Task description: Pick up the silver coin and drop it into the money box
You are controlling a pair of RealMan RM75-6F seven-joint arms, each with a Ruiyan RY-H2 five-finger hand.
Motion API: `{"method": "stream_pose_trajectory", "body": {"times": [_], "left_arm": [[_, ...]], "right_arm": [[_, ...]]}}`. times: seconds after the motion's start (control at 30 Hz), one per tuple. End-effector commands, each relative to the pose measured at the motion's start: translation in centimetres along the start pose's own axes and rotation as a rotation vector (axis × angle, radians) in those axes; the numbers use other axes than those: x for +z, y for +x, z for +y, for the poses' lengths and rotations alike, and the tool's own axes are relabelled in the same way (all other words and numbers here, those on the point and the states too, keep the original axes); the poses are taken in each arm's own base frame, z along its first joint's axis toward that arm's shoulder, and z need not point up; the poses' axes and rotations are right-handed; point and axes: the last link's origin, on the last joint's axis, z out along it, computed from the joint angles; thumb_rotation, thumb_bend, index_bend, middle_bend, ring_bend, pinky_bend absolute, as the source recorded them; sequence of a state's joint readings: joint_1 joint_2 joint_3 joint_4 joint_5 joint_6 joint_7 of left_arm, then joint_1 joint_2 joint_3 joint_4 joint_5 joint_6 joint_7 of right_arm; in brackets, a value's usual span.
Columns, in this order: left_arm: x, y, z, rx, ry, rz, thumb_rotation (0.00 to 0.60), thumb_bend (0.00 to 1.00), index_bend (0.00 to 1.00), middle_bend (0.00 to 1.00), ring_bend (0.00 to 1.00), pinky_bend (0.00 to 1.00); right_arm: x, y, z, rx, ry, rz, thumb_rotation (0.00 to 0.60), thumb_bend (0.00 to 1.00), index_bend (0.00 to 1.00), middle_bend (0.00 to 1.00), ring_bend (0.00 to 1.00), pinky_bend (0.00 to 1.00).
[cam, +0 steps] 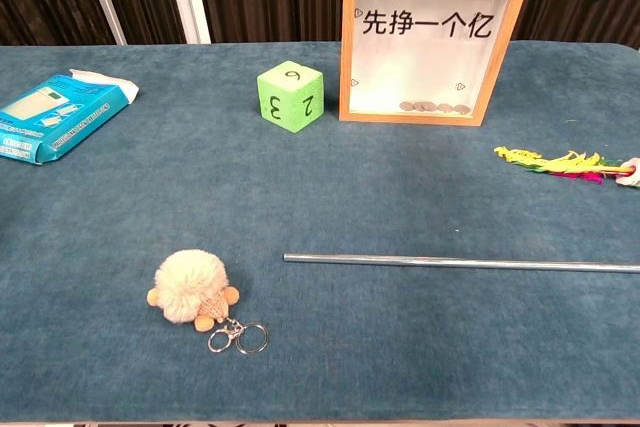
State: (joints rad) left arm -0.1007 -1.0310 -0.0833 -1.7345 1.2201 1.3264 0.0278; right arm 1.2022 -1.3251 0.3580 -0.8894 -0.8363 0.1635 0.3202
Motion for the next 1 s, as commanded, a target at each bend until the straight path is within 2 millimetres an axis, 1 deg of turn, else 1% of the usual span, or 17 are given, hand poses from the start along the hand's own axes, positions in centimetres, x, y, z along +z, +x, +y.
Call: {"method": "stream_pose_trajectory", "body": {"times": [0.03, 0.13, 1.0], "left_arm": [[0.02, 0.01, 0.00, 0.000, 0.001, 0.000, 0.600, 0.43, 0.20, 0.01, 0.00, 0.05], [0.01, 0.00, -0.02, 0.000, 0.002, 0.001, 0.600, 0.43, 0.20, 0.01, 0.00, 0.05], [0.00, -0.03, -0.05, 0.004, 0.007, -0.001, 0.600, 0.44, 0.20, 0.01, 0.00, 0.05]], "right_arm": [[-0.05, 0.09, -0.05, 0.003, 0.000, -0.003, 0.600, 0.48, 0.51, 0.04, 0.00, 0.00], [-0.13, 0.13, -0.07, 0.004, 0.001, -0.005, 0.600, 0.48, 0.49, 0.04, 0.00, 0.00], [-0.36, 0.55, -0.10, 0.016, 0.007, 0.004, 0.600, 0.48, 0.46, 0.03, 0.00, 0.00]]}}
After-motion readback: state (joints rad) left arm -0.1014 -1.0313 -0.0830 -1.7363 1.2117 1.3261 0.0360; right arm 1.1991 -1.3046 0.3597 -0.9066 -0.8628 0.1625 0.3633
